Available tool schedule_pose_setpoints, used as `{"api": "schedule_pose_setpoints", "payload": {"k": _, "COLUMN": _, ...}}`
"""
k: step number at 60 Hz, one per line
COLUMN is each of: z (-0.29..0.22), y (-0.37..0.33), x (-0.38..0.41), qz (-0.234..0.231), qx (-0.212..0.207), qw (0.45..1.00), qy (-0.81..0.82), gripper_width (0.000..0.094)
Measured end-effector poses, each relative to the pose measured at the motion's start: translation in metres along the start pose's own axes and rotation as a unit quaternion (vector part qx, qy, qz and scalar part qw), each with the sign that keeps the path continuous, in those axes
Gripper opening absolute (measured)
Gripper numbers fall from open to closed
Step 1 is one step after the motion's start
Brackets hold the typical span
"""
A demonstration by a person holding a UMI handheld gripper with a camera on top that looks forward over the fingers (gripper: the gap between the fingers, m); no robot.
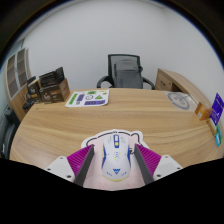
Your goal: Arrange mouse
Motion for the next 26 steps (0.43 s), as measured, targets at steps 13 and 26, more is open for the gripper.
{"api": "schedule_pose_setpoints", "payload": {"k": 13, "z": 0.024, "y": -0.095, "x": -0.007, "qz": 0.009, "qx": -0.013, "qw": 1.0, "qy": -0.016, "gripper_width": 0.0845}}
{"api": "schedule_pose_setpoints", "payload": {"k": 26, "z": 0.076, "y": -0.172, "x": -0.027, "qz": 0.003, "qx": 0.0, "qw": 1.0, "qy": 0.014, "gripper_width": 0.0843}}
Point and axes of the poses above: the point between the fingertips, and its own axes, seen from behind it with the camera up: x to the left, z down, y forward, the way the camera looks, the point moved 7 cm from there along -y, backward, against the way the camera looks, and after that the axes turned 2 degrees about z, right-handed, at the moved point
